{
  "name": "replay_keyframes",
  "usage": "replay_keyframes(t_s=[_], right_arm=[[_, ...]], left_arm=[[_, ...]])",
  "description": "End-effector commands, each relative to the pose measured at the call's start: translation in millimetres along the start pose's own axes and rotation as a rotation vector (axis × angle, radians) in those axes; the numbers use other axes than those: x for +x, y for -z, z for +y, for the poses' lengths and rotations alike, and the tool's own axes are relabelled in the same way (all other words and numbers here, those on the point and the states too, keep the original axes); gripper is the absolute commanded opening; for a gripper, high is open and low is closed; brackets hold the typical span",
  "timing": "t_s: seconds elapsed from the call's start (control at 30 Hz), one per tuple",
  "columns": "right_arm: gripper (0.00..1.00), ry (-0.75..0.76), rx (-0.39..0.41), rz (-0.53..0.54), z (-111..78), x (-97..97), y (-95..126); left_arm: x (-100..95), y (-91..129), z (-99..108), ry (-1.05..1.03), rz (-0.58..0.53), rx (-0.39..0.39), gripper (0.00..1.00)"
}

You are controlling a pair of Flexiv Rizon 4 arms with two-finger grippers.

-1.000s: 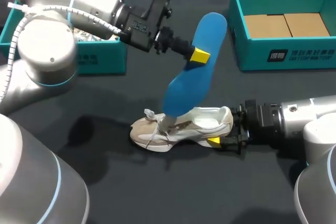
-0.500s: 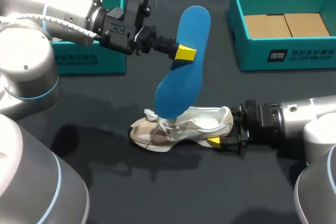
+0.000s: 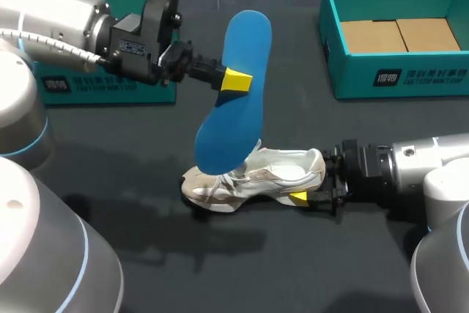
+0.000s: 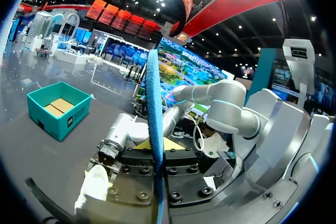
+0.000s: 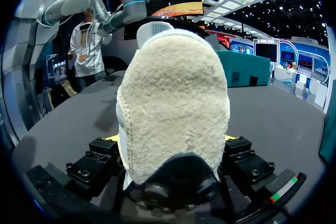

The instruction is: Take the shoe out of the shoebox, open the shoe tongue, remove and reinsert the insole, then place the shoe into the shoebox

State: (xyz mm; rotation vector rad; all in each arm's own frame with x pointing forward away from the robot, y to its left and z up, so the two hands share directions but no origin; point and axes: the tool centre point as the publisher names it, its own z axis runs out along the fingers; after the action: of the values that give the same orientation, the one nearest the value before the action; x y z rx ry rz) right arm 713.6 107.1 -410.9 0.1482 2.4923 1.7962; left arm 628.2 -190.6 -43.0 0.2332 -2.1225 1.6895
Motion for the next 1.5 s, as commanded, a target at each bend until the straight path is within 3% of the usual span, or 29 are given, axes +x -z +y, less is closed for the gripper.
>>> replay_keyframes(t_s=[0.03,0.3,0.67,1.07,1.5], right_arm=[[0.00,0.000,0.004,-0.002,0.9,1.6,0.4],[0.00,0.000,0.004,-0.002,0.9,1.6,0.4],[0.00,0.000,0.004,-0.002,0.9,1.6,0.4],[0.00,0.000,0.004,-0.002,0.9,1.6,0.4],[0.00,0.000,0.004,-0.002,0.9,1.6,0.4]], left_arm=[[8.1,5.5,1.3,-0.026,-0.020,0.087,0.00],[38.7,19.5,-4.6,-0.010,-0.064,0.159,0.00],[37.9,17.9,-2.6,0.000,-0.062,0.169,0.00],[60.1,10.7,-6.8,0.003,-0.029,0.183,0.00],[58.2,11.1,-9.4,0.014,-0.027,0.190,0.00]])
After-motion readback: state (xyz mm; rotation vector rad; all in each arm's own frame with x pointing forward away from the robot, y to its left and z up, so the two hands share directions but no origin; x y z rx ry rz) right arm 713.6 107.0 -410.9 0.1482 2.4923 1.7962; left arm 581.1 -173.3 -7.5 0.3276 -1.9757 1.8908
